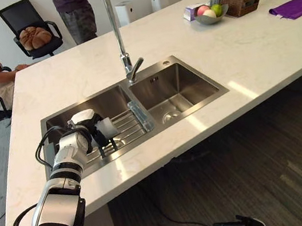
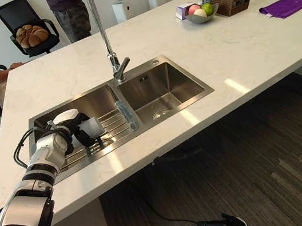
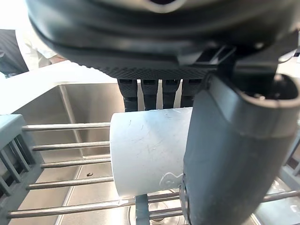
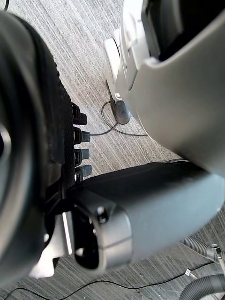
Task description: Walk over to the sink, pick up the cup, carry it to the dishwasher, place the cup inside the dishwasher, then close the dishwasher door
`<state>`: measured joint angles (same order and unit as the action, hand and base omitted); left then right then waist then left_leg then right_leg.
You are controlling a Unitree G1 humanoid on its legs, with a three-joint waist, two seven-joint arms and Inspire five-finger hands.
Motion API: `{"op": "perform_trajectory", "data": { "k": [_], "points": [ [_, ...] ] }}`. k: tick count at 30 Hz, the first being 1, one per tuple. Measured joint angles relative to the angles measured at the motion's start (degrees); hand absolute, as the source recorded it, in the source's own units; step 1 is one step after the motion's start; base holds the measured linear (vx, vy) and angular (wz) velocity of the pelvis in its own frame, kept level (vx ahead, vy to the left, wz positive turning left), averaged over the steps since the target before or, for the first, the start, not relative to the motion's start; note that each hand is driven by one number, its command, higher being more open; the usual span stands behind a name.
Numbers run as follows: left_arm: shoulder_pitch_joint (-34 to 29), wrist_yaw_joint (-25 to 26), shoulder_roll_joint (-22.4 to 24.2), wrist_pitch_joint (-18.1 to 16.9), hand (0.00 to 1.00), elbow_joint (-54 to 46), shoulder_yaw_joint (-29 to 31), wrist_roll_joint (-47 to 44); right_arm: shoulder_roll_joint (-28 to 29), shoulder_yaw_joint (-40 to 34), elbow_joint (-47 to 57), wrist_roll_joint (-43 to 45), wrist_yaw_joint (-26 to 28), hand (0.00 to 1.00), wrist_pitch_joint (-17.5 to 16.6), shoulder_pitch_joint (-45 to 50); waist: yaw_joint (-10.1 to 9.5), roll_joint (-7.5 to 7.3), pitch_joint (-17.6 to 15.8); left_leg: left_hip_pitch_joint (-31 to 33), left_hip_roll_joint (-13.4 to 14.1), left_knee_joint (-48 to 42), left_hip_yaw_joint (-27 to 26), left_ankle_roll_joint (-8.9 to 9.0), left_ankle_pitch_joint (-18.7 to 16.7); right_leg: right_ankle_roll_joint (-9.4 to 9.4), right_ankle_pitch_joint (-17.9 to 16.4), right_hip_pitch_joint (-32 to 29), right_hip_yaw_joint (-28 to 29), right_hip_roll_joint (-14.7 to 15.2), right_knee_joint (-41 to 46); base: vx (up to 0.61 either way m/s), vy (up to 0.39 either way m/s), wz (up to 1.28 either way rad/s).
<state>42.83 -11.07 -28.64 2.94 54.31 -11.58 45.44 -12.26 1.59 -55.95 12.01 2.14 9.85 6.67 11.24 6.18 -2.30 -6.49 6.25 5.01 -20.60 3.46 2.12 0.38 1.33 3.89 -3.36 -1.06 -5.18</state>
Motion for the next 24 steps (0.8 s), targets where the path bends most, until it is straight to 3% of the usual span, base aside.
{"op": "perform_trajectory", "data": {
  "k": [5,8,14,21,24],
  "points": [
    [-3.7,5.5,-0.4,-3.1,0.00,-2.8,1.9,-8.9,0.1,0.0,-0.1,-0.4,-0.1,1.00,-0.1,-0.2,-0.45,-0.09,0.0,0.4,-0.2,0.0,0.8,-0.06,0.0,0.18,-0.1,0.0,-0.9,0.2,0.0,0.01,-0.011,0.09],
    [-9.7,8.4,-0.4,-4.9,0.00,-11.9,3.5,-15.8,0.3,-0.1,-0.1,-0.4,-0.8,1.00,-0.6,0.6,-1.41,-0.34,0.1,1.1,-0.4,0.0,2.3,-0.12,0.0,0.17,-0.1,0.1,-2.6,0.4,0.3,0.04,-0.013,0.22],
    [-23.6,10.1,1.6,-7.9,0.00,-32.0,6.4,-27.4,0.6,-1.2,-0.1,-0.3,-2.7,1.00,-2.2,3.0,-5.63,-0.92,0.5,1.4,-0.5,0.0,5.4,-0.24,0.1,0.14,-0.1,1.1,-4.4,0.4,0.3,0.03,-0.005,0.26],
    [-32.2,13.4,3.4,-9.5,0.00,-39.0,14.1,-39.9,1.0,-2.8,-1.4,-0.3,-3.4,1.00,-3.2,4.1,-9.03,-1.52,0.6,1.4,-0.7,0.0,6.1,-0.65,0.6,0.15,-0.1,1.5,-4.2,0.7,0.3,-0.04,0.001,0.06],
    [-34.0,13.5,4.8,-9.7,0.00,-40.8,16.3,-47.1,1.6,-3.5,-1.4,-0.3,-3.4,1.00,-3.5,4.1,-9.14,-2.13,0.2,1.4,-0.8,0.0,6.4,-0.63,0.7,0.14,-0.2,1.5,-4.4,0.9,0.3,-0.06,0.000,0.04]
  ]
}}
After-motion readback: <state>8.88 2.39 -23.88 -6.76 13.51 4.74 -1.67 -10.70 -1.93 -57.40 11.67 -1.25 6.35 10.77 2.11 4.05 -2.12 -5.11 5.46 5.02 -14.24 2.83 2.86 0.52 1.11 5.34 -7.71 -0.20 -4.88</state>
